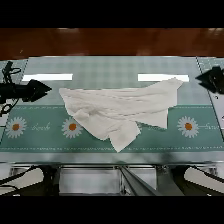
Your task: Fold the shirts.
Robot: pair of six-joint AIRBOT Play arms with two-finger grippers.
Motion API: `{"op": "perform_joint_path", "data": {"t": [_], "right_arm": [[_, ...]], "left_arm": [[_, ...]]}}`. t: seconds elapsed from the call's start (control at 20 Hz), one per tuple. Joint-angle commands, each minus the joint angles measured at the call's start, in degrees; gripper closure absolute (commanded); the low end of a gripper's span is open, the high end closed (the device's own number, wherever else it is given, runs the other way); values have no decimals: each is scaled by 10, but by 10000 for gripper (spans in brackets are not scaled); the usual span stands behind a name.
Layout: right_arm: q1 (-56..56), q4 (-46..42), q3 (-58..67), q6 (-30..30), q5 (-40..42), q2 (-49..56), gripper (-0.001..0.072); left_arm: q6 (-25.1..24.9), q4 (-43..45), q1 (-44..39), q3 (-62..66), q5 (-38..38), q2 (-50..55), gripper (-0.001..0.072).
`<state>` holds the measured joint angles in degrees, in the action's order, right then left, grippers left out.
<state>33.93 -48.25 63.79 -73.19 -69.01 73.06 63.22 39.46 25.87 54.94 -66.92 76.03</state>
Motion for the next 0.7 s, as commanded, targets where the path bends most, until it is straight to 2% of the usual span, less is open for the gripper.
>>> {"op": "perform_joint_path", "data": {"t": [0.0, 0.15, 0.35, 0.5, 0.6, 0.65], "right_arm": [[34, -31, -125, 36, -1, -40, 307], [34, -2, -188, 60, 10, -40, 307], [34, -4, -196, 61, 6, -40, 307], [34, -10, -196, 61, 4, -40, 307], [34, -54, -196, 58, -5, -39, 307], [34, -79, -200, 48, -8, -39, 307]], "left_arm": [[-15, -52, 28, -46, -63, 25, 200], [-33, -62, 2, -65, -61, 82, 200], [-110, -177, -37, -64, -56, 145, 200], [-122, -194, -71, -52, -40, 177, 218], [-142, -194, -80, -35, -48, 188, 688], [-142, -193, -80, -27, -51, 188, 688]]}}
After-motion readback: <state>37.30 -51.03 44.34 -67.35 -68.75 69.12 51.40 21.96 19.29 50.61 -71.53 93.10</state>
